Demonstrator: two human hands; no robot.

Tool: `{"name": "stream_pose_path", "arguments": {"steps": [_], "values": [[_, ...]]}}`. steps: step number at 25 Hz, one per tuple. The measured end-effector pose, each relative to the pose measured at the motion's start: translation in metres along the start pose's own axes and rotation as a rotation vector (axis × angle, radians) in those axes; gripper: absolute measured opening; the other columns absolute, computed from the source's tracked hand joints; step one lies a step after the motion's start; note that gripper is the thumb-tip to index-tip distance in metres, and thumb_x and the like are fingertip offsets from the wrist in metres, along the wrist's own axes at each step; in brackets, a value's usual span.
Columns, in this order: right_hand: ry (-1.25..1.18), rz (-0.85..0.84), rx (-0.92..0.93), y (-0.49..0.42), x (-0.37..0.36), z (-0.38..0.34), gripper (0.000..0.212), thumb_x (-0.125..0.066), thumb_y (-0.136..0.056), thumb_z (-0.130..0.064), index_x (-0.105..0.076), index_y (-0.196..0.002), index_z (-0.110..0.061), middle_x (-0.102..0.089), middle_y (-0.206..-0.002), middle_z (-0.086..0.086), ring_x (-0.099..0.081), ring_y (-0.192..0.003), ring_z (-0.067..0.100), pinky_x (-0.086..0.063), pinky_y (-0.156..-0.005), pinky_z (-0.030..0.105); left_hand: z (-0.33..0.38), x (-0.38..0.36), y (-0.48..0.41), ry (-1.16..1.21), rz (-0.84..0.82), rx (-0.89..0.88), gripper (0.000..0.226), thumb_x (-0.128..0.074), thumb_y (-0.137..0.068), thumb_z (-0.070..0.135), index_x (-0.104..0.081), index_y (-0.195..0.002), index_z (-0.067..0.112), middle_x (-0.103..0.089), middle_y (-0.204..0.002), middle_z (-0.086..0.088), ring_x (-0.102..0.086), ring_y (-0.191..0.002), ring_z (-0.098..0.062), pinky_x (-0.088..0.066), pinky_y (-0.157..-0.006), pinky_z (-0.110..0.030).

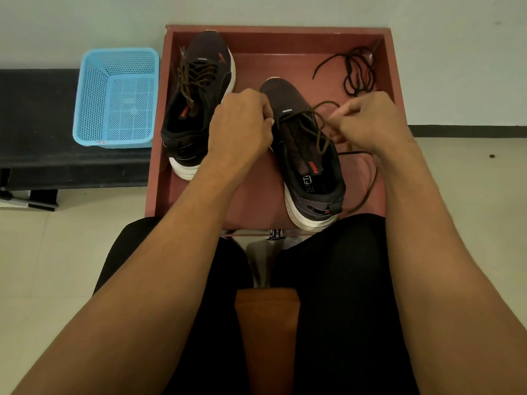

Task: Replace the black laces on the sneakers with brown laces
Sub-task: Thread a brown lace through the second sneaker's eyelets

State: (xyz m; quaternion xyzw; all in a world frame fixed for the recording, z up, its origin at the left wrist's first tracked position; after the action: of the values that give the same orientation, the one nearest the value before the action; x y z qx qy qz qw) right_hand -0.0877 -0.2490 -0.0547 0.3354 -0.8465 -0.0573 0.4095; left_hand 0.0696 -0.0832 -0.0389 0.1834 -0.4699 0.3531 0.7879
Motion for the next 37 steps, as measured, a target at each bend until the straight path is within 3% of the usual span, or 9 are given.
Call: {"name": "stream_pose_path", "arguments": {"steps": [3, 7, 11, 15, 19, 25, 30, 34, 37], "values": [[0.007, -0.178, -0.003, 0.013, -0.010, -0.009, 0.013, -0.069, -0.097, -0.015, -0.076, -0.087, -0.010, -0.072, -0.074, 0.006, -0.064, -0.051, 0.008, -0.057, -0.053, 0.022, -0.004, -0.003, -0.002, 0.014, 0.002, 0.032, 0.009, -0.068, -0.089, 0.021, -0.076, -0.093, 0.022, -0.074, -0.093, 0.000, -0.070, -0.090, -0.024, -0.056, -0.078, -0.033], [-0.034, -0.301, 0.027, 0.022, -0.013, -0.012, 0.006, -0.071, -0.095, -0.013, -0.075, -0.100, -0.013, -0.075, -0.090, 0.005, -0.071, -0.076, 0.009, -0.062, -0.077, 0.030, -0.005, -0.002, -0.002, 0.048, -0.032, 0.060, 0.004, -0.065, -0.082, 0.016, -0.069, -0.080, 0.017, -0.072, -0.083, 0.000, -0.068, -0.083, -0.023, -0.057, -0.078, -0.035], [-0.075, -0.177, 0.060, 0.015, -0.009, -0.016, 0.002, -0.078, -0.092, -0.015, -0.077, -0.093, -0.013, -0.077, -0.084, 0.012, -0.074, -0.072, 0.018, -0.061, -0.061, 0.026, -0.017, -0.003, -0.002, 0.171, -0.082, 0.123, 0.022, -0.069, -0.077, 0.013, -0.057, -0.063, 0.024, -0.074, -0.081, 0.001, -0.071, -0.084, -0.018, -0.061, -0.083, -0.038], [-0.098, -0.157, 0.047, 0.010, -0.017, -0.018, 0.007, -0.079, -0.090, -0.011, -0.077, -0.084, -0.014, -0.076, -0.081, 0.017, -0.069, -0.065, 0.020, -0.052, -0.049, 0.021, -0.017, -0.001, -0.004, 0.197, -0.092, 0.109, 0.020, -0.067, -0.084, 0.009, -0.070, -0.075, 0.026, -0.070, -0.077, 0.008, -0.068, -0.082, -0.013, -0.059, -0.086, -0.032], [-0.084, -0.115, 0.067, 0.008, -0.018, -0.023, 0.017, -0.084, -0.089, -0.027, -0.076, -0.089, -0.013, -0.074, -0.075, 0.007, -0.067, -0.056, 0.009, -0.048, -0.043, 0.018, -0.017, -0.001, -0.005, 0.243, -0.084, 0.100, 0.010, -0.073, -0.088, 0.020, -0.077, -0.091, 0.029, -0.072, -0.082, 0.010, -0.071, -0.090, -0.011, -0.057, -0.091, -0.031], [0.131, -0.002, 0.149, 0.006, -0.012, -0.035, 0.007, -0.083, -0.085, -0.025, -0.080, -0.083, -0.018, -0.077, -0.075, 0.005, -0.077, -0.065, 0.016, -0.066, -0.071, 0.031, -0.016, 0.000, -0.004, 0.149, -0.030, 0.104, 0.006, -0.080, -0.087, 0.024, -0.081, -0.082, 0.028, -0.065, -0.075, 0.014, -0.071, -0.085, -0.013, -0.061, -0.084, -0.032], [0.174, 0.105, 0.172, 0.005, -0.006, -0.037, 0.009, -0.085, -0.083, -0.024, -0.080, -0.076, -0.021, -0.074, -0.067, 0.002, -0.074, -0.057, 0.009, -0.064, -0.066, 0.026, -0.033, -0.013, 0.000, 0.031, -0.179, 0.259, 0.026, -0.072, -0.072, 0.034, -0.078, -0.094, 0.022, -0.073, -0.103, -0.006, -0.071, -0.097, -0.031, -0.062, -0.088, -0.046], [0.143, 0.109, 0.146, 0.003, -0.004, -0.031, 0.008, -0.085, -0.083, -0.023, -0.080, -0.078, -0.020, -0.075, -0.069, 0.002, -0.075, -0.058, 0.011, -0.065, -0.067, 0.030, -0.045, -0.038, 0.012, -0.223, -0.501, 0.229, 0.037, -0.086, -0.072, 0.019, -0.076, -0.108, 0.017, -0.068, -0.116, -0.013, -0.067, -0.105, -0.034, -0.061, -0.091, -0.047], [0.132, 0.091, 0.144, 0.002, -0.003, -0.028, 0.009, -0.084, -0.083, -0.023, -0.080, -0.076, -0.020, -0.076, -0.069, 0.002, -0.075, -0.059, 0.012, -0.066, -0.072, 0.032, -0.044, -0.037, 0.009, -0.187, -0.473, 0.176, 0.035, -0.080, -0.079, 0.031, -0.076, -0.112, 0.020, -0.070, -0.116, -0.011, -0.068, -0.102, -0.033, -0.060, -0.092, -0.046]]}}
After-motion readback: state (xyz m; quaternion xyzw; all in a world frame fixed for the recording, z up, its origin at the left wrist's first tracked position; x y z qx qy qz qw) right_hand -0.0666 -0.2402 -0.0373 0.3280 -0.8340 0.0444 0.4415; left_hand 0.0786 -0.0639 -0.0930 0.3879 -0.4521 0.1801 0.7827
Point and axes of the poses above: each hand's wrist, its own y-axis away from the middle knuckle, its own x-axis out of the back of the hand, z = x × y, the point moved 9 cm from there along -y, towards the middle knuckle
